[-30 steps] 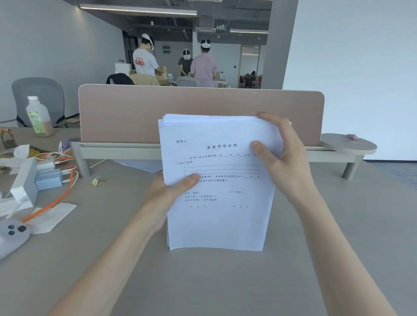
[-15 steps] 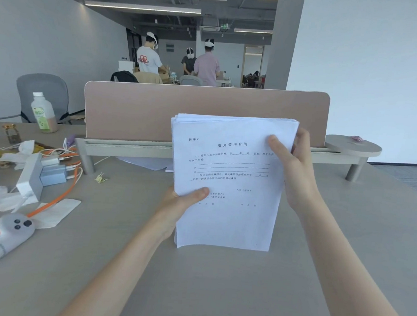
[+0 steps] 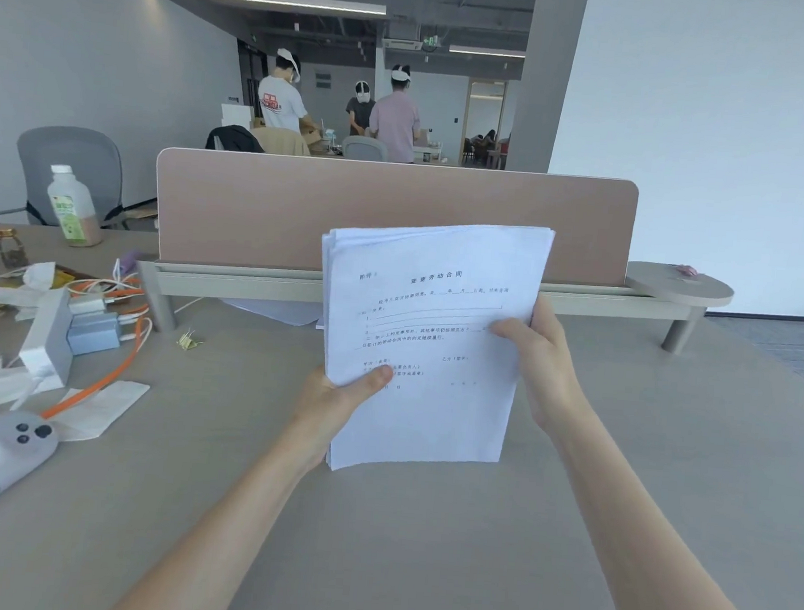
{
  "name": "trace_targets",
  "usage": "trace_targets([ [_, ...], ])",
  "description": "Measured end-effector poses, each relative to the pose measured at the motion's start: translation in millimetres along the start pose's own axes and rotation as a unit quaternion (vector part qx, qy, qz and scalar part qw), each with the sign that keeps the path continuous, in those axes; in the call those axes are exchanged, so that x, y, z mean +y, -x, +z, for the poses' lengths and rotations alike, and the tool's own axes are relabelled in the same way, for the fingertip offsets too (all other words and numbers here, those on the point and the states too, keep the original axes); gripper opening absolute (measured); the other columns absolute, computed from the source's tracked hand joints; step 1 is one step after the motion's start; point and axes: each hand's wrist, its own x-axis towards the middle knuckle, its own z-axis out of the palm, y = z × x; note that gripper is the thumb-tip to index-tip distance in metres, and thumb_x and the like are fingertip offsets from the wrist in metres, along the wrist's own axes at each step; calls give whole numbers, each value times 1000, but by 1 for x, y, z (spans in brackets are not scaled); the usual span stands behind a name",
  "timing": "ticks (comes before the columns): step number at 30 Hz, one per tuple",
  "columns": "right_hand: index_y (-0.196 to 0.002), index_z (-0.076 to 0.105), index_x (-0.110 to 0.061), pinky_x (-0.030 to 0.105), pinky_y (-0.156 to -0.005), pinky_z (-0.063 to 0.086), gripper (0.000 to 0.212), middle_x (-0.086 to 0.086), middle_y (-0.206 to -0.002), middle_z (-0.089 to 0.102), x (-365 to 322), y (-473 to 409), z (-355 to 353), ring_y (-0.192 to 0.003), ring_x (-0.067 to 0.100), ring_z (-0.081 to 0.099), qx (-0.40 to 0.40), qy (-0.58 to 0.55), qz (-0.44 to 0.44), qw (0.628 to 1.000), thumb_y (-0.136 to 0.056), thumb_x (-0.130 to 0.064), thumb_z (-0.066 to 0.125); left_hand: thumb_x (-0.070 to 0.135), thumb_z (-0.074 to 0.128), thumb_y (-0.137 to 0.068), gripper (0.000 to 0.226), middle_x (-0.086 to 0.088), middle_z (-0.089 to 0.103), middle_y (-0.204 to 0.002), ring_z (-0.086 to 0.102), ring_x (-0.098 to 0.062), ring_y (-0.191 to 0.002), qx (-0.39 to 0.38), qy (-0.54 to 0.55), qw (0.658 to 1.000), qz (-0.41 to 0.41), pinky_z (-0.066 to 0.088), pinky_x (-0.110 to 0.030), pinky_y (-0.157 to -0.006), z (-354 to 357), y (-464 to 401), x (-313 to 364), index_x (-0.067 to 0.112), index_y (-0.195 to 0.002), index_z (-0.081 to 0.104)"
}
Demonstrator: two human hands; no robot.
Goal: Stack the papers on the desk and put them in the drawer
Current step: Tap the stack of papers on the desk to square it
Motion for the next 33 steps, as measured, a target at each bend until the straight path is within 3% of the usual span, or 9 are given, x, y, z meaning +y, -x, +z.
trace_targets([
  [3, -130, 57, -26, 31, -86, 51, 46, -11, -124, 71, 22, 2, 6, -119, 13, 64, -10, 39, 49, 998, -91, -3, 52, 21, 81, -84, 22, 7, 80, -106, 75, -13, -101, -2, -6, 999, -46, 56, -39, -92, -2, 4, -23, 28, -104, 76],
  [8, -129, 58, -22, 33, -85, 52, 44, 0, -128, 70, 34, 8, 7, -119, 21, 66, 29, 4, 52, 998, -92, 2, 52, 18, 79, -85, 15, 2, 81, -101, 78, -11, -90, 20, 15, 998, -63, 59, -32, -80, -4, -1, -33, 23, -100, 78],
  [12, -137, 55, -31, 34, -95, 50, 53, -11, -131, 68, 62, 33, 8, -125, 11, 62, 5, 32, 62, 998, -92, -4, 55, 26, 78, -86, 26, 10, 80, -107, 74, -10, -102, 18, 4, 998, -62, 55, -38, -95, -5, 4, -44, 25, -112, 76],
  [17, -137, 53, -33, 43, -106, 49, 46, -13, -131, 68, 81, 47, -3, -127, 13, 62, 5, 71, 98, 993, -98, -8, 53, 30, 78, -85, 12, 15, 81, -98, 76, -7, -94, 12, -4, 996, -91, 57, -35, -90, 0, 10, -44, 30, -98, 78],
  [21, -122, 56, -30, 46, -101, 53, 31, -8, -121, 69, 76, 52, -8, -117, 19, 64, 6, 117, 94, 989, -95, -16, 54, 31, 79, -85, 8, 20, 80, -90, 74, -2, -90, 25, -8, 995, -100, 56, -35, -91, 12, 17, -42, 31, -92, 77],
  [23, -105, 57, -22, 40, -88, 54, 15, -5, -105, 68, 71, 55, -16, -101, 25, 65, 31, 116, 96, 988, -95, -11, 53, 34, 78, -85, 11, 24, 78, -92, 70, 0, -97, 19, -14, 995, -100, 52, -33, -93, 17, 20, -41, 33, -96, 75],
  [25, -98, 57, -23, 31, -77, 51, 16, -10, -96, 66, 65, 61, -25, -91, 19, 63, 46, 109, 98, 988, -96, -7, 53, 36, 78, -84, 18, 21, 78, -100, 69, -4, -104, 13, -19, 995, -101, 51, -34, -96, 24, 24, -42, 32, -102, 75],
  [30, -117, 60, -24, 34, -89, 56, 26, -8, -116, 71, 59, 94, -54, -107, 16, 68, 48, 128, 115, 984, -98, -9, 51, 32, 76, -87, 8, 24, 78, -94, 69, -2, -101, 3, -60, 995, -85, 51, -30, -89, 47, 49, -47, 35, -95, 75],
  [33, -126, 57, -31, 36, -98, 54, 35, -11, -124, 70, 59, 114, -67, -115, 12, 67, 42, 138, 129, 981, -100, -9, 50, 35, 75, -87, 10, 20, 77, -100, 68, -6, -104, 16, -80, 993, -83, 48, -34, -98, 56, 62, -48, 33, -96, 75],
])
